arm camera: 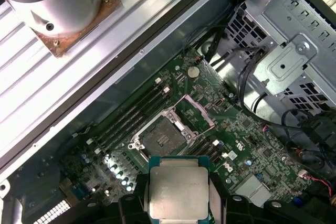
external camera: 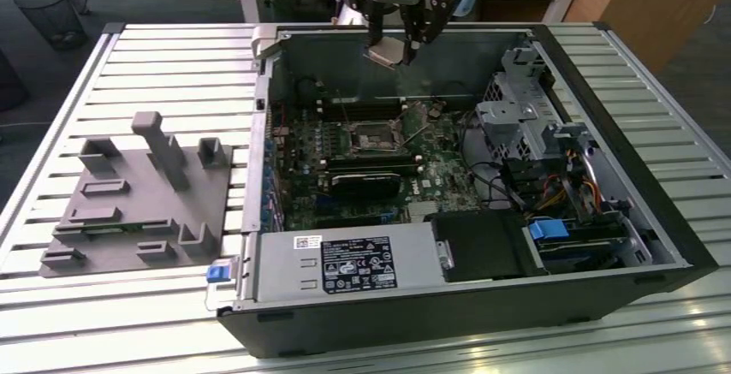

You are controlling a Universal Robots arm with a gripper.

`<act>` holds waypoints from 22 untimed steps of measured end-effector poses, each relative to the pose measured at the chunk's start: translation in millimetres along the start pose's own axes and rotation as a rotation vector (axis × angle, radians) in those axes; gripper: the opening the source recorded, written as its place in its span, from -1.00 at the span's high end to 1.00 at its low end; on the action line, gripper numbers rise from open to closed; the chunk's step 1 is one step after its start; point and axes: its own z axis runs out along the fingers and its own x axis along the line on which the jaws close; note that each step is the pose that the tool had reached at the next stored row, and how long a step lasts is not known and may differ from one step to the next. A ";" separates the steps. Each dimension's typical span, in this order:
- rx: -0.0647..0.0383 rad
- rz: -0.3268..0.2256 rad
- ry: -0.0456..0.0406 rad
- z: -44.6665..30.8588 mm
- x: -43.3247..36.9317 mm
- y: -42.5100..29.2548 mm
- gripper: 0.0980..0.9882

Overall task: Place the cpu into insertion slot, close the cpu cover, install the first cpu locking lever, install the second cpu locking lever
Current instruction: 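Place the cpu into insertion slot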

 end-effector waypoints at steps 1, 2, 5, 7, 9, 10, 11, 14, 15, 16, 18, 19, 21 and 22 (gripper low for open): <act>0.000 0.003 -0.0002 0.0 0.0 0.0 0.00; 0.000 0.005 -0.0005 0.0 0.0 0.0 0.00; 0.000 0.013 -0.0011 0.0 0.0 0.0 0.00; 0.000 0.018 -0.0016 0.0 0.0 0.0 0.00; -0.001 0.024 -0.0021 0.0 0.0 0.0 0.00; -0.001 0.027 -0.0024 0.0 0.0 0.0 0.00; -0.001 0.030 -0.0027 0.0 0.0 0.0 0.00; -0.001 0.042 -0.0037 0.0 0.2 -0.2 0.00; -0.001 0.047 -0.0042 0.0 0.3 -0.3 0.00; -0.001 0.053 -0.0047 0.0 0.4 -0.4 0.00; -0.001 0.069 -0.0061 0.1 0.7 -0.6 0.00; -0.002 0.080 -0.0071 0.1 0.8 -0.7 0.00; -0.002 0.100 -0.0091 0.1 0.9 -0.8 0.00; -0.002 0.111 -0.0103 0.2 0.9 -0.9 0.00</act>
